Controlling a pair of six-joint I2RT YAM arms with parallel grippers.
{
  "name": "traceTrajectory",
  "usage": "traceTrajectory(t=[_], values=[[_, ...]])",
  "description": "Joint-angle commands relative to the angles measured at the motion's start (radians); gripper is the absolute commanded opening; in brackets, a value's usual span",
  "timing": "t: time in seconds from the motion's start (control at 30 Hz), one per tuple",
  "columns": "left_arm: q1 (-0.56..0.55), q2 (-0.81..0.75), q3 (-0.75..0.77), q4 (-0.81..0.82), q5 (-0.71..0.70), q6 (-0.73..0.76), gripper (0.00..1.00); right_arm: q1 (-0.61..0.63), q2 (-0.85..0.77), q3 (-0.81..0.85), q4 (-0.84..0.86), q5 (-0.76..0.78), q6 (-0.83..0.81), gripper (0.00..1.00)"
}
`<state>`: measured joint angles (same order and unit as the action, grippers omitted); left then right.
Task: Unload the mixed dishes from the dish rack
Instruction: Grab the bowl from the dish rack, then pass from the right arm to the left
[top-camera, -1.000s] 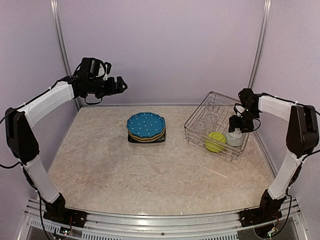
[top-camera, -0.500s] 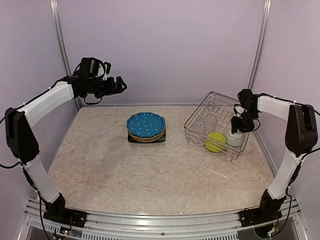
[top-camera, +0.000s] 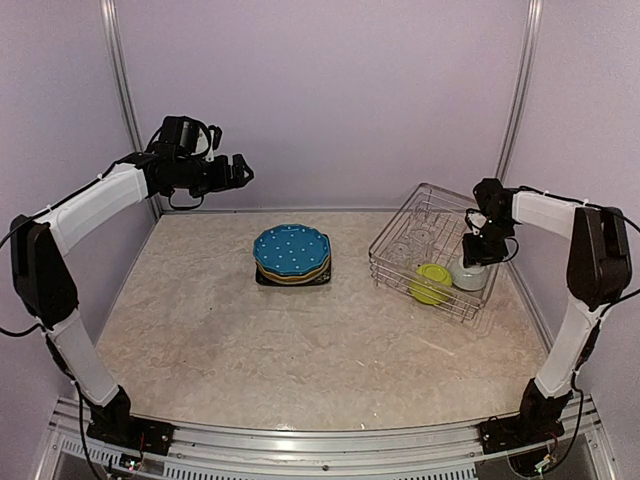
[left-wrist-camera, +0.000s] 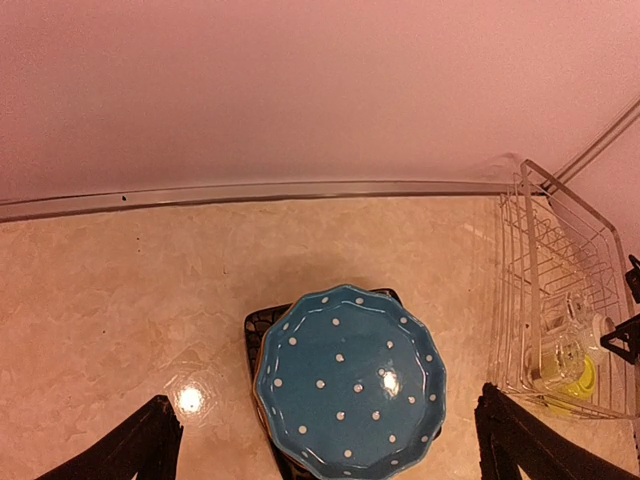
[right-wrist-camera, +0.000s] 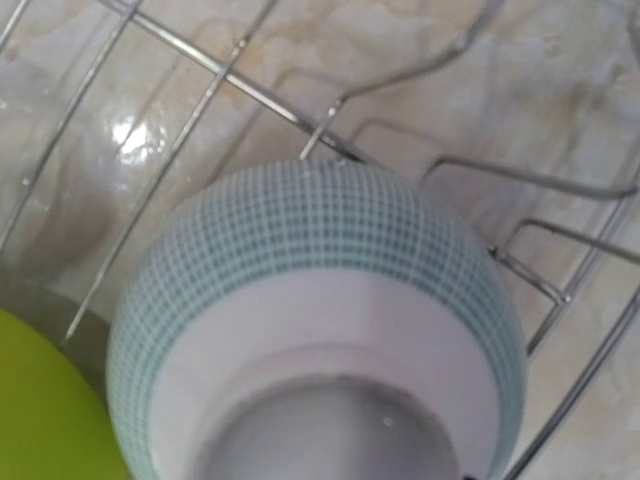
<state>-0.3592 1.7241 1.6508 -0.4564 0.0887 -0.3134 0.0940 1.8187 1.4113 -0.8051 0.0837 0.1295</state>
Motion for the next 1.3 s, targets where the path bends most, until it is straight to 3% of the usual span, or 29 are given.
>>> traceTrajectory(t=[0.0,0.33,0.9,1.27], values=[[0.006,-0.023,-0.013,0.007,-0.012,0.005,0.99,-0.01,0.018,0.042,-0.017,0.014,-0.013,0.43],[0.006,-0.019,-0.005,0.013,-0.007,0.002,0.99,-0.009,-0.022,0.106,-0.044,-0.003,-0.008,0.32],[-0.013,-0.001,-0.018,0.086,0.053,-0.002,0.99,-0.01,-0.099,0.185,-0.079,-0.078,0.013,0.28],[-0.067,0.055,-0.037,0.285,0.307,-0.02,0.99,-0.01,-0.172,0.155,0.013,-0.253,0.096,0.27]])
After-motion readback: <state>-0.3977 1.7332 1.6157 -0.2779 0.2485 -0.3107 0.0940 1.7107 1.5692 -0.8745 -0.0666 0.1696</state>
